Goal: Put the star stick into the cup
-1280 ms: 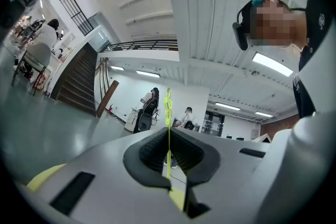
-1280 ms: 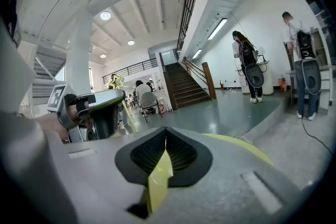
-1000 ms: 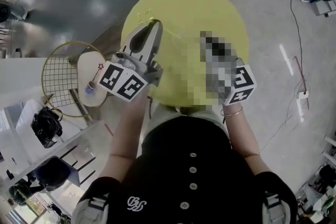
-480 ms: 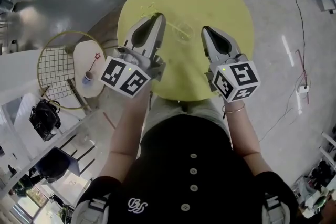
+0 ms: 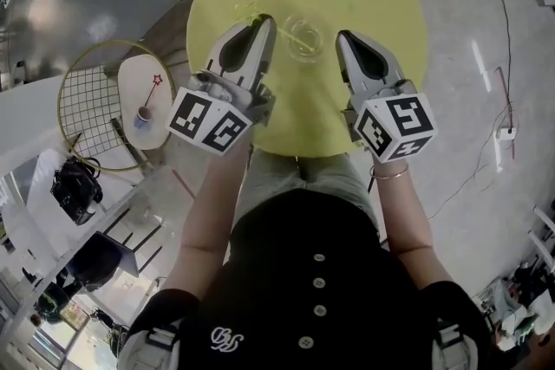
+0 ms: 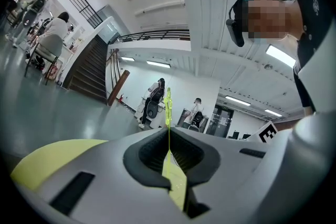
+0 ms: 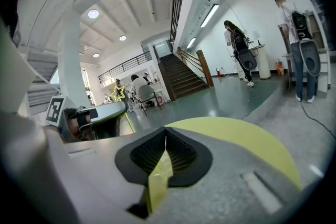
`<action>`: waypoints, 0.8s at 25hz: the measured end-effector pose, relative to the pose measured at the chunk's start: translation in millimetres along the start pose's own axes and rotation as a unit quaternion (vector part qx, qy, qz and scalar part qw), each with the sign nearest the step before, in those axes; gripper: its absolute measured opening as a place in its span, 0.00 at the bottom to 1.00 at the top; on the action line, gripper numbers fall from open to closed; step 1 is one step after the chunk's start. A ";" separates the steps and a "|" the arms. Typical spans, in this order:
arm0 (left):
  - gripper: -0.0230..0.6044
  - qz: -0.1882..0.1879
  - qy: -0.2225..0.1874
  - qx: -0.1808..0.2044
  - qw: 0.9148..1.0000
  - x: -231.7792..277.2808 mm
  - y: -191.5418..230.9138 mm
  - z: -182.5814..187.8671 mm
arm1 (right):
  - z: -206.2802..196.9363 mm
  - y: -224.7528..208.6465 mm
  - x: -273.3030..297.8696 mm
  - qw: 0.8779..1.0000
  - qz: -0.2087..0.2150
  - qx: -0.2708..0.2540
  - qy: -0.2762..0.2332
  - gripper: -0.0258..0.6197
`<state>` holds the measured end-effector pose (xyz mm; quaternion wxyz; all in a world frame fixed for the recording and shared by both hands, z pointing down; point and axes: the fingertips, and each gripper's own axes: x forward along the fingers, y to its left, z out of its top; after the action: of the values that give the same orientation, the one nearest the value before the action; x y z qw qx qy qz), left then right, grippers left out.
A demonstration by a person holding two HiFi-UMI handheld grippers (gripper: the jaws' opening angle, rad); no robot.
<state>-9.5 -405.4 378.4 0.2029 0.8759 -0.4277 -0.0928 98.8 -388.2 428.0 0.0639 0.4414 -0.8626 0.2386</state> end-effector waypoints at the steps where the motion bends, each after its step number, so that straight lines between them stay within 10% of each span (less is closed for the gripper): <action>1: 0.06 0.001 0.002 -0.001 1.000 0.2 1.1 -3.5 | -1.7 -1.6 0.1 1.000 0.000 0.002 0.000 0.05; 20: 0.06 0.003 0.036 -0.008 0.999 10.8 11.3 -37.5 | -20.6 -13.8 8.6 1.000 -0.017 0.015 0.010 0.05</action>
<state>1.7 -409.8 417.3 0.2253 0.8757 -0.4223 -0.0636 102.5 -391.7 453.8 0.0697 0.4547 -0.8506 0.2547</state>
